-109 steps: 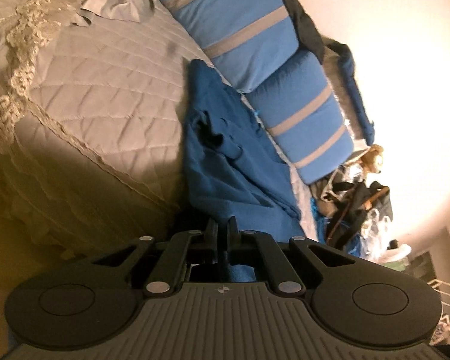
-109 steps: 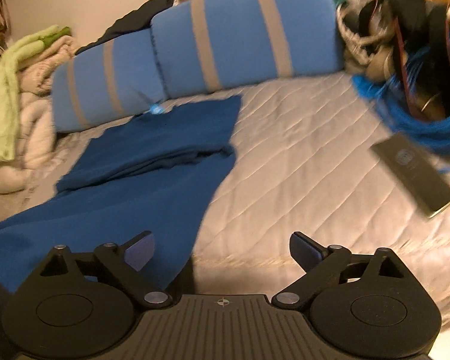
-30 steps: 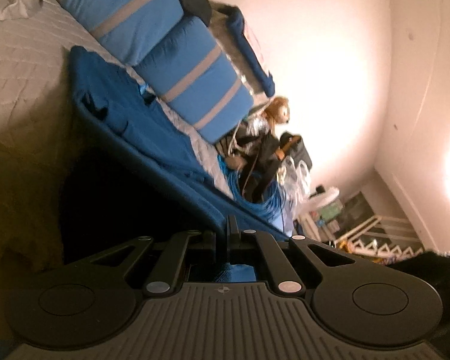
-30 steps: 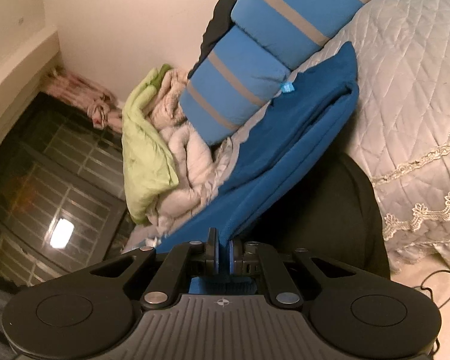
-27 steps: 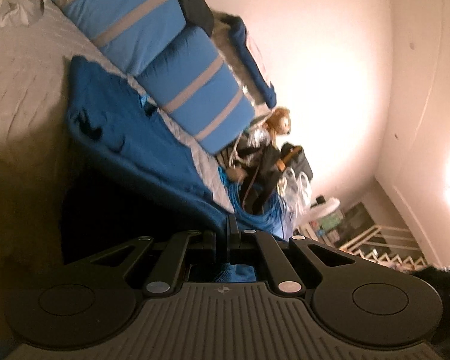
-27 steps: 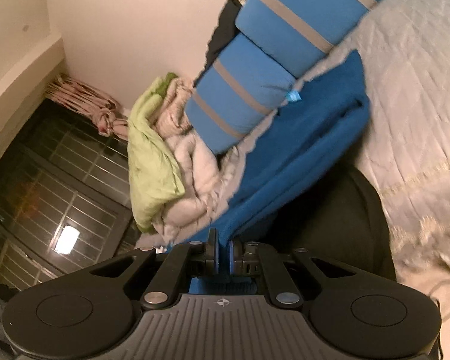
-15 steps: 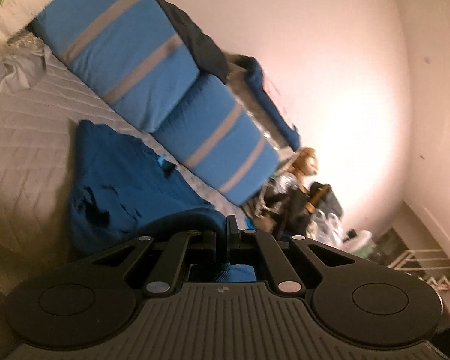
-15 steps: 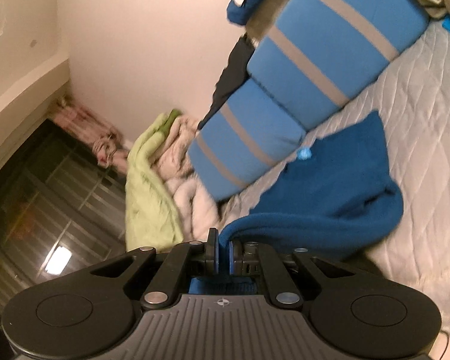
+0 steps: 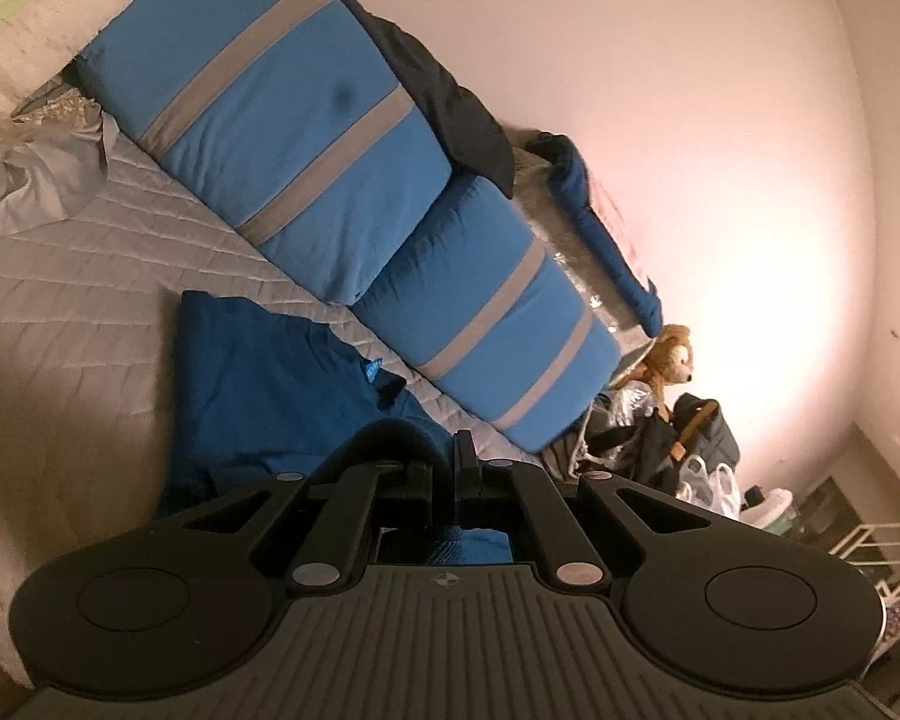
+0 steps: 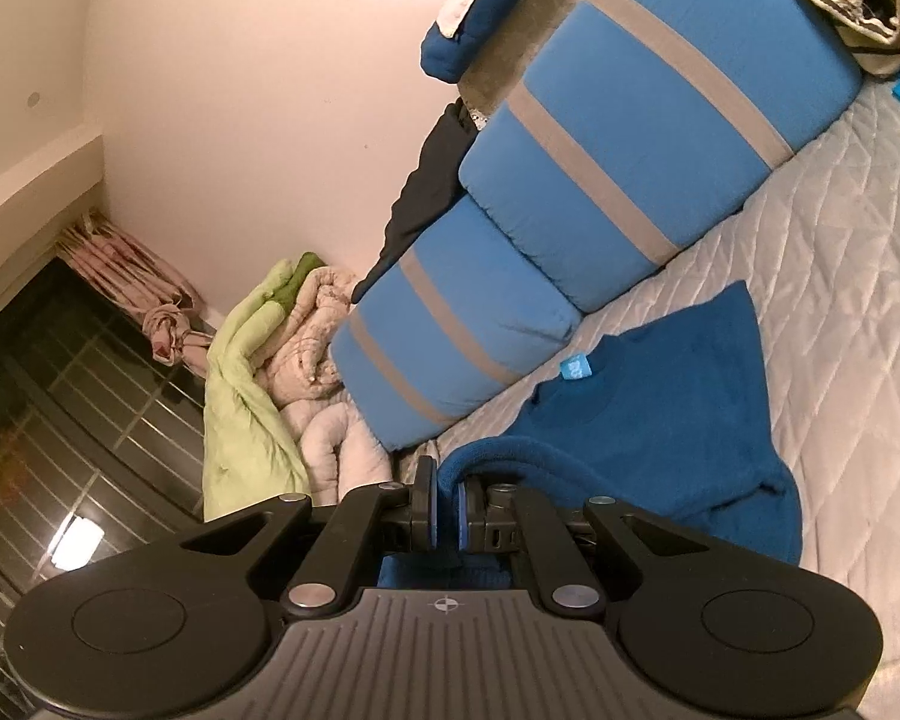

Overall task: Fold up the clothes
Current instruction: 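Fold the lifted hem toward the collar with both tools, then open both tools to release the folded hem and lift away, then move the right tool to the side edge of the folded sweatshirt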

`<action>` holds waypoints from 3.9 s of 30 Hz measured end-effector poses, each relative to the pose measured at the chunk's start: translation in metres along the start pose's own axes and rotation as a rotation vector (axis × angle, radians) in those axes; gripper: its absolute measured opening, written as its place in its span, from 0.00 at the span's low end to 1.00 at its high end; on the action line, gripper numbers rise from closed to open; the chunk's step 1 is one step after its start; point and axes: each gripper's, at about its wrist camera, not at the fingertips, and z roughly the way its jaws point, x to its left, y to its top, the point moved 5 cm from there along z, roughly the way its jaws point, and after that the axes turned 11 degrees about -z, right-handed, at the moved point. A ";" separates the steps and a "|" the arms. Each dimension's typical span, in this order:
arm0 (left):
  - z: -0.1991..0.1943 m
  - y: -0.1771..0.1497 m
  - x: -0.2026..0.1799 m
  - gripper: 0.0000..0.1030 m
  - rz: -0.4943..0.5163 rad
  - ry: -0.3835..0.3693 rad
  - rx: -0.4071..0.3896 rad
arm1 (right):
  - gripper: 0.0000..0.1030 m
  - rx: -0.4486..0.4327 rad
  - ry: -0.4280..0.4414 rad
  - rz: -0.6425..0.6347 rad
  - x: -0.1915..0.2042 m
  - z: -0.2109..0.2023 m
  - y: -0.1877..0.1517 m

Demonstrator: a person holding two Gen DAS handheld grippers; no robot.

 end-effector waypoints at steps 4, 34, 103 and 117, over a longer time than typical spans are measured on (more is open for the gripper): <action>0.014 0.014 0.004 0.06 -0.018 0.010 -0.007 | 0.08 -0.003 -0.014 -0.003 -0.010 0.012 0.011; 0.161 0.093 0.076 0.06 -0.088 0.201 0.067 | 0.08 0.053 -0.208 0.072 -0.136 0.143 0.063; 0.193 0.095 0.085 0.63 0.205 0.580 -0.109 | 1.00 0.158 -0.660 -0.330 -0.141 0.224 0.066; 0.144 0.024 0.045 0.71 0.486 0.743 -0.098 | 1.00 0.298 -0.824 -0.644 -0.075 0.184 0.022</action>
